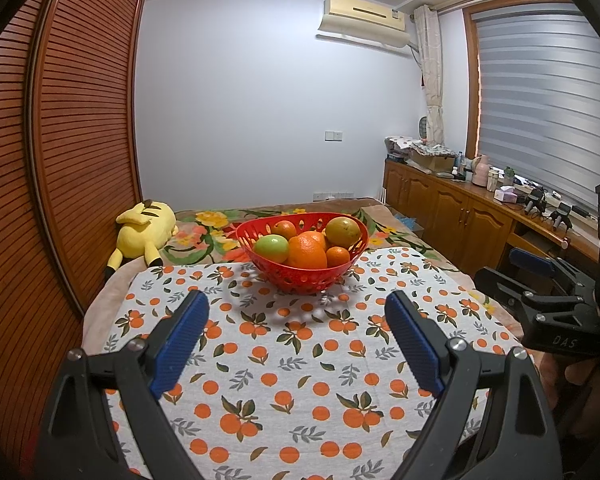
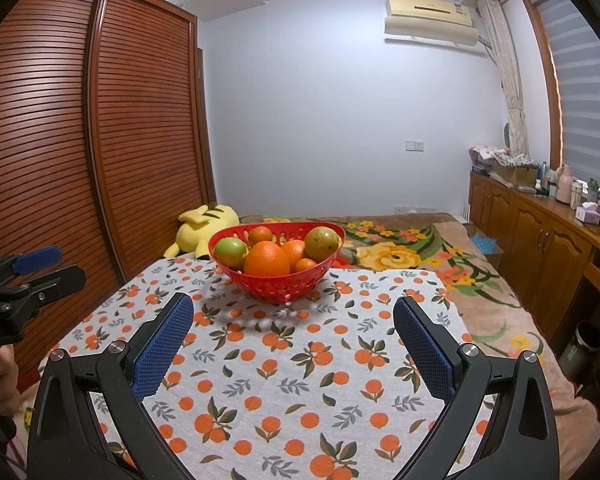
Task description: Organize fruits
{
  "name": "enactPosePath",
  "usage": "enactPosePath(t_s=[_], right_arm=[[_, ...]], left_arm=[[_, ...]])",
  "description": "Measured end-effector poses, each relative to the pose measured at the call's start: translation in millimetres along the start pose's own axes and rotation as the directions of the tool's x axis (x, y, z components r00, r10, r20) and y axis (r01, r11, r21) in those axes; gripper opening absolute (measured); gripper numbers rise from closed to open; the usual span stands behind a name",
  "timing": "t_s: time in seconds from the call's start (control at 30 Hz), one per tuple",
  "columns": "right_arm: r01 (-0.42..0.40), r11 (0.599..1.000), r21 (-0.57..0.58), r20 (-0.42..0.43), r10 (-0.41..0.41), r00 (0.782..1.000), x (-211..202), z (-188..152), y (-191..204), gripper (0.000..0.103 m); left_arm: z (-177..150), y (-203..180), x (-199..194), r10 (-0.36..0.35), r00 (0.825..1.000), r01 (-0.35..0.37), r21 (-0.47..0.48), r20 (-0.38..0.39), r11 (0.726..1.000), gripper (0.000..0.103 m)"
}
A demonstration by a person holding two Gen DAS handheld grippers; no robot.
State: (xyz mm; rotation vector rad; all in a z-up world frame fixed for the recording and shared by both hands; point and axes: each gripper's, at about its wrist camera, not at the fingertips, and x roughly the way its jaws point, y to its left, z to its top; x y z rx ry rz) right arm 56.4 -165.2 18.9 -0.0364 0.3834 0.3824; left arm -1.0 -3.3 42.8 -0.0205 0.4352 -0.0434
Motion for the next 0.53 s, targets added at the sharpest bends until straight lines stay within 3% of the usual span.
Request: enactPosePath(t_s=[0.53], right_arm=[[0.001,1.000,-0.001,0.001,-0.001,1.000,-0.1,-0.4,-0.5,0.102]], left_arm=[[-1.5,-1.6,-2.4,-0.003,1.000,0.003,0.001,0.001,1.000,0.091]])
